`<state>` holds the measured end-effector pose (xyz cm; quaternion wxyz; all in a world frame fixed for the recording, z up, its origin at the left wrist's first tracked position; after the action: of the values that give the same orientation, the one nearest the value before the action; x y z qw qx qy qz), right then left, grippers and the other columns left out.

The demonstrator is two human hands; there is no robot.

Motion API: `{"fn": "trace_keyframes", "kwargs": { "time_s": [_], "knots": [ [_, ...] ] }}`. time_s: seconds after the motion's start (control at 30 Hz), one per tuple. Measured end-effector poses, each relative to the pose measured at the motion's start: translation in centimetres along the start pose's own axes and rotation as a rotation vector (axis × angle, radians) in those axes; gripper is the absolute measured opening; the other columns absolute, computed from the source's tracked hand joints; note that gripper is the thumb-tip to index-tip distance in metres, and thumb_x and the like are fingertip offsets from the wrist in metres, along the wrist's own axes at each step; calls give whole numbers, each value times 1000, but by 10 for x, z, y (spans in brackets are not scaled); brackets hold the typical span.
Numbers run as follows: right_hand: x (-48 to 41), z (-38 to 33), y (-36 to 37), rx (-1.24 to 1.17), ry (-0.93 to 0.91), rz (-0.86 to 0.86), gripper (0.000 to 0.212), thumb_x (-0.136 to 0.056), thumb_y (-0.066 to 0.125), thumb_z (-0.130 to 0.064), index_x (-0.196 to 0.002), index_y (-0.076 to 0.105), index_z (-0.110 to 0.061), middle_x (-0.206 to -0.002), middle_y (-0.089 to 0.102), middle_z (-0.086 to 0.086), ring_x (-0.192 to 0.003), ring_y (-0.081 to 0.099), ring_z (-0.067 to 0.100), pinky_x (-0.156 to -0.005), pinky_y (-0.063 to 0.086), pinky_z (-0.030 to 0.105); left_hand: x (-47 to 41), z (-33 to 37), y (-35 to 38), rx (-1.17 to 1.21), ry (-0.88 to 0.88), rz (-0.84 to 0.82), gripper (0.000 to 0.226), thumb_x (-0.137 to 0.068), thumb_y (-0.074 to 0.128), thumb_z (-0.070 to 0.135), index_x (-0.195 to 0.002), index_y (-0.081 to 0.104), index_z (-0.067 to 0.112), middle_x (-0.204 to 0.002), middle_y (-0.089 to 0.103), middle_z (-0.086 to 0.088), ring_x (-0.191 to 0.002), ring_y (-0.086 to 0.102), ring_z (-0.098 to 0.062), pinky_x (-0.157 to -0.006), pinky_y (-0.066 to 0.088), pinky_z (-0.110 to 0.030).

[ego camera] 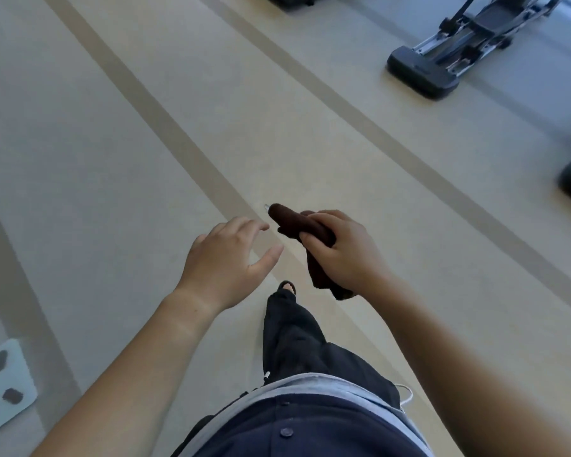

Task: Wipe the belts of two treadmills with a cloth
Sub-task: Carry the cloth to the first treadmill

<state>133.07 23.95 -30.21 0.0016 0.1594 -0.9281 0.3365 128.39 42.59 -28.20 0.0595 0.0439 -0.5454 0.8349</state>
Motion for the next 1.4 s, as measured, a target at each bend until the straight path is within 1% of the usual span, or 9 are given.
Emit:
{"fn": "trace_keyframes", "kwargs": {
  "time_s": [0.13,0.33,0.5,0.73,0.9,1.03,1.13,1.2,1.4],
  "knots": [
    [-106,7,-37,3,24,6,20,-88,56,-31,-106,65,-34,-111,54,-23,-95,48,-6,-77,32,4,-122,4,-22,-31,16,-50,56,-84,30,62,-125,50,30,-127,52,10,-117,48,-14,-91,38,-36],
    [-241,2,-87,9,72,6,20,-87,53,-34,-104,63,-36,-117,52,-26,-100,54,-2,-85,42,25,-263,-4,-70,-51,4,-26,57,-83,29,64,-126,49,31,-129,52,10,-117,49,-15,-92,37,-35],
    [-340,-3,-110,12,59,14,16,-86,53,-34,-99,63,-38,-114,52,-30,-96,53,-6,-83,41,24,-350,-32,-98,7,-61,12,53,-84,32,63,-126,47,34,-129,50,13,-117,48,-13,-91,38,-33],
    [-509,-9,-116,-4,71,40,15,-87,55,-32,-98,65,-37,-111,54,-27,-97,54,-4,-84,41,24,-509,-83,-134,42,-53,50,52,-85,34,63,-128,45,36,-134,43,15,-118,48,-12,-85,41,-34],
    [-634,-21,-139,2,107,76,17,-86,55,-35,-100,65,-38,-112,53,-28,-98,55,-4,-86,44,27,-654,-106,-179,-2,15,-2,55,-86,33,62,-132,41,33,-138,42,12,-122,45,-13,-91,40,-35],
    [-728,-27,-160,-8,124,142,14,-87,55,-36,-98,63,-39,-112,53,-28,-96,56,-2,-86,45,29,-766,-106,-211,-64,105,13,58,-85,30,64,-132,41,32,-136,46,12,-119,48,-14,-86,39,-34],
    [-791,-24,-169,-6,135,184,17,-87,54,-36,-101,64,-38,-111,54,-27,-95,55,-3,-82,43,25,-831,-104,-218,-88,164,-59,58,-85,31,65,-132,39,34,-135,47,12,-116,51,-13,-86,41,-35],
    [-833,-21,-174,-23,147,200,15,-87,55,-36,-98,63,-40,-107,54,-29,-93,55,-4,-80,42,24,-871,-110,-222,-89,166,-96,56,-86,32,64,-133,38,35,-135,47,13,-117,50,-13,-86,41,-35],
    [-990,-6,-186,-105,172,162,14,-87,55,-34,-95,64,-38,-105,56,-26,-88,59,0,-81,50,33,-1013,-151,-246,-90,95,-98,55,-87,32,64,-134,37,35,-134,47,12,-118,49,-11,-84,42,-34]
  ]
}}
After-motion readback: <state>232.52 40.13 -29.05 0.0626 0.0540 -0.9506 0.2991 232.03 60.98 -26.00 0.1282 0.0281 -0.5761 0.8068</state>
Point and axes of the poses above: each hand's wrist, its own x-axis away from the middle knuckle, its own y-axis out of the palm, z = x × y, the point moved 1 cm from there along -x, towards the middle knuckle
